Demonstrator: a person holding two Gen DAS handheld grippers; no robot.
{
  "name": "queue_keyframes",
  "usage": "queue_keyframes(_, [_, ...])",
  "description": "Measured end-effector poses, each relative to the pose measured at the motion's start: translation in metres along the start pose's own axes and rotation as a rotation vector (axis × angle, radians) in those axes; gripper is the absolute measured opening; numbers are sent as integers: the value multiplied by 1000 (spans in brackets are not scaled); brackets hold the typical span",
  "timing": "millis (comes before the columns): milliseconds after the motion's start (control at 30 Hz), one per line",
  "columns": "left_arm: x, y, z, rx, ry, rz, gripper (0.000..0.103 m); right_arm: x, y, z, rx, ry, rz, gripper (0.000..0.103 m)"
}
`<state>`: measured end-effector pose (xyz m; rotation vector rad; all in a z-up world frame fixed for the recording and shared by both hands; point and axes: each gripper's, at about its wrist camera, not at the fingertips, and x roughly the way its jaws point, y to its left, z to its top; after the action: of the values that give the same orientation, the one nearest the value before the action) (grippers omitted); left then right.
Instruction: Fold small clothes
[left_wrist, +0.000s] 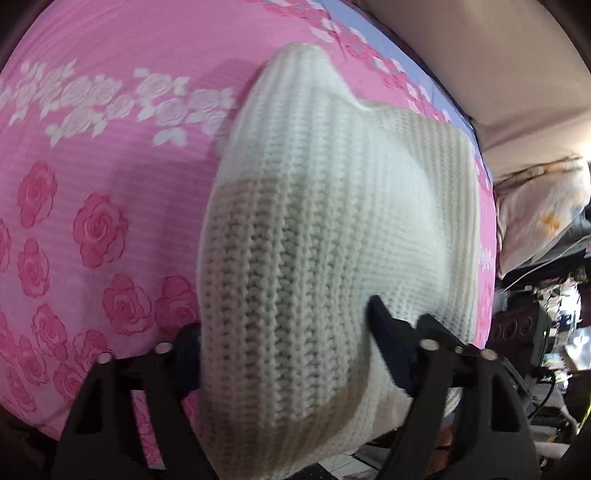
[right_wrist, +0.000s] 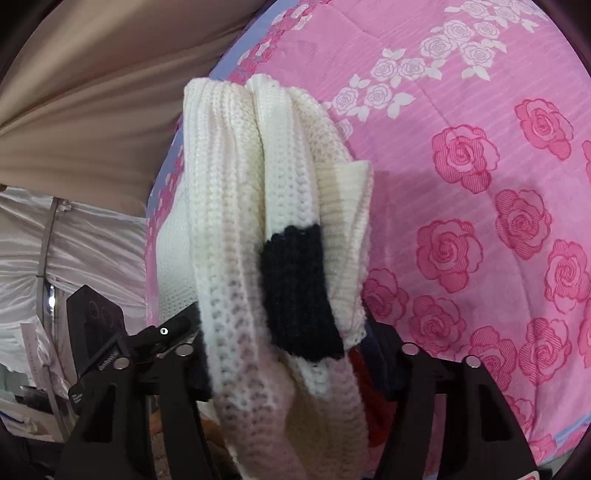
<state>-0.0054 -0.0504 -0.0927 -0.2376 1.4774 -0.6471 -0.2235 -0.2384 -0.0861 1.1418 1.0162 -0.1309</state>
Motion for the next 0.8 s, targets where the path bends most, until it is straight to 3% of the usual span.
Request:
queue_keyframes(33, [-6, -6, 2, 8, 0, -7, 52, -8, 7, 0, -12, -16, 3, 50])
queue_keyframes(100, [-22, -23, 5, 41, 3, -35, 47, -33, 28, 1, -55, -67, 11, 48])
queue_keyframes(367, [-124, -100, 14, 225, -98, -251, 45, -147, 110, 18, -209, -293, 80, 48])
queue_keyframes(600, [-227, -129, 27, 384, -297, -330, 46, -205, 197, 26, -371, -459, 192, 48])
queue_keyframes(800, [-321, -103, 39, 472, -517, -289, 47, -192, 279, 26, -532, -496, 298, 48])
